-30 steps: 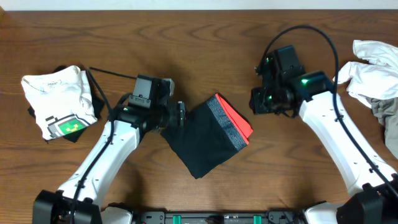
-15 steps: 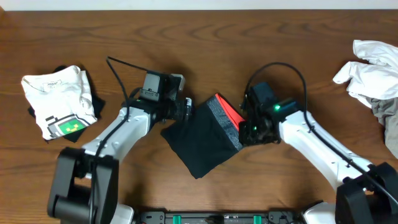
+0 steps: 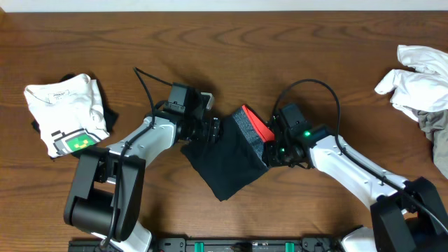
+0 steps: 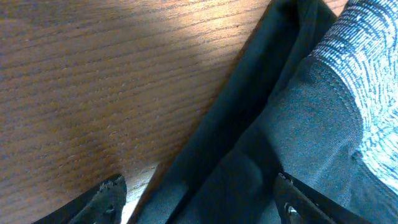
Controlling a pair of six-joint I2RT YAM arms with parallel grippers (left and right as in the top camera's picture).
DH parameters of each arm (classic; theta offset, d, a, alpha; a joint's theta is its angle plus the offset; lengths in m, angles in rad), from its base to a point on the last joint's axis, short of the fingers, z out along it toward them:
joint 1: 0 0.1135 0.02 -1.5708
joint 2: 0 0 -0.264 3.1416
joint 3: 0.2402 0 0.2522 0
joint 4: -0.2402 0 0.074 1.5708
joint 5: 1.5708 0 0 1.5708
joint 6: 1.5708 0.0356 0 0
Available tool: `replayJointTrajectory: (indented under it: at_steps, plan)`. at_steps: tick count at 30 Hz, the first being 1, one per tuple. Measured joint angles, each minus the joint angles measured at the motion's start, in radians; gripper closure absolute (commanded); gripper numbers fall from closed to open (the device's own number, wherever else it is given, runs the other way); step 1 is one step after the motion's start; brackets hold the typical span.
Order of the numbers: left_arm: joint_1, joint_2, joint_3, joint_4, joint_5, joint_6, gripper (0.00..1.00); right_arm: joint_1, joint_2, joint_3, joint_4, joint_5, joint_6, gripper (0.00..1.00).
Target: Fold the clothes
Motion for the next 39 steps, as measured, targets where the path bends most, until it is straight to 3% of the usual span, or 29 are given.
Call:
replayJointTrajectory:
  at_steps: [3,11,16,22,27,29,39]
  plan:
    - [0.0,0.003,0.002,-0.002,0.003,0.005,0.3,0.0,0.039,-0.003,0.055,0.0,0.005,0.6]
    - [0.0,0.01,0.011,-0.126,0.019,0.005,0.75,-0.005,0.112,0.002,0.233,0.003,0.005,0.6]
    - [0.0,0.013,0.012,-0.177,0.028,0.006,0.85,-0.039,0.126,0.002,0.262,0.016,0.005,0.59]
    - [-0.001,0.013,0.012,-0.183,0.043,0.006,0.83,-0.121,0.133,0.002,0.256,-0.004,-0.006,0.59]
    - [-0.001,0.012,0.014,-0.18,0.056,-0.002,0.53,-0.174,0.131,0.014,0.197,-0.017,-0.038,0.57]
    - [-0.004,0.011,0.017,-0.172,0.071,-0.002,0.32,-0.195,0.126,0.015,0.178,-0.014,-0.052,0.56]
    - [-0.007,-0.012,0.027,-0.146,0.044,-0.014,0.25,-0.247,0.056,0.01,0.115,0.036,-0.089,0.55]
